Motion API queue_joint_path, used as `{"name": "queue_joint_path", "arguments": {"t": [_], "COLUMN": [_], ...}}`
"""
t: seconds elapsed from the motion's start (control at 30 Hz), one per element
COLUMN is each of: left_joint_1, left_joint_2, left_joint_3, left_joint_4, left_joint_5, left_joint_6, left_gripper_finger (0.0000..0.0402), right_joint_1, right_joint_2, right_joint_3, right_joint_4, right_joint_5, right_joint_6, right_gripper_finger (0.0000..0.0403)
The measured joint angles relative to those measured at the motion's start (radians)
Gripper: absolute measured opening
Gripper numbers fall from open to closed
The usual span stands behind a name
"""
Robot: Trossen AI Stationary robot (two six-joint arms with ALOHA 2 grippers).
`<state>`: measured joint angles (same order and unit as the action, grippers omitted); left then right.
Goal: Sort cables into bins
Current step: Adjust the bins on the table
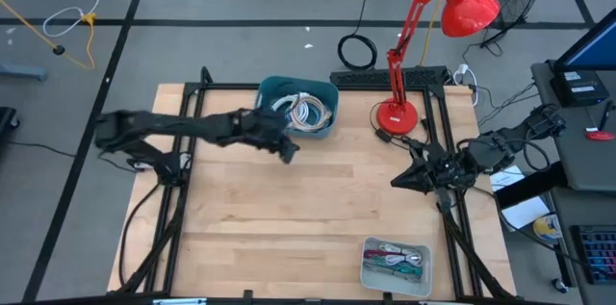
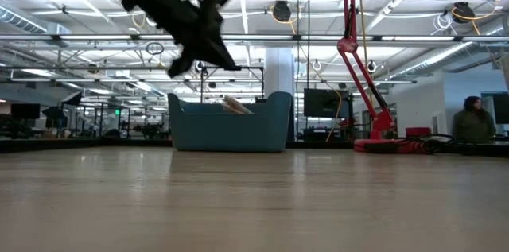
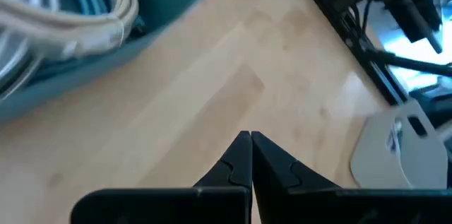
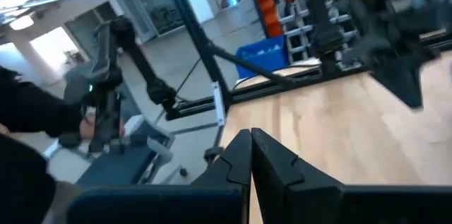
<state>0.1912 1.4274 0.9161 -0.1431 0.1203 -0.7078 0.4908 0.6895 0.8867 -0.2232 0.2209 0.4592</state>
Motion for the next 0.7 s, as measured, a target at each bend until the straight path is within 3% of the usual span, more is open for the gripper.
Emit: {"name": "queue_joint_path", "arguments": {"t": [0.13,0.23,0.5,0.7], "left_joint_1": [0.057,0.077,0.075,0.070], "left_joint_2": [0.152,0.243,0.423,0.522], "left_joint_3": [0.018,0.092,0.398,0.520], "left_joint_4": [0.166,0.167,-0.183,-0.336], "left_joint_5": [0.100,0.142,0.110,0.020], "left_joint_6": [0.009,0.047,0.302,0.401], "left_gripper_finger": [0.0001,0.0001,0.0000,0.0000], "right_joint_1": [0.000,0.000,0.000,0.000], "right_joint_2": [0.000,0.000,0.000,0.003], "right_joint_3": [-0.001,-0.001,-0.001,-0.001], "right_joint_4": [0.012,0.022,0.025,0.027], "right_joint_5": [0.027,0.065,0.070,0.070], "right_joint_6": [-0.030,-0.038,-0.034,-0.022], "right_gripper_finger": [0.0000,0.0000,0.0000,0.0000]}}
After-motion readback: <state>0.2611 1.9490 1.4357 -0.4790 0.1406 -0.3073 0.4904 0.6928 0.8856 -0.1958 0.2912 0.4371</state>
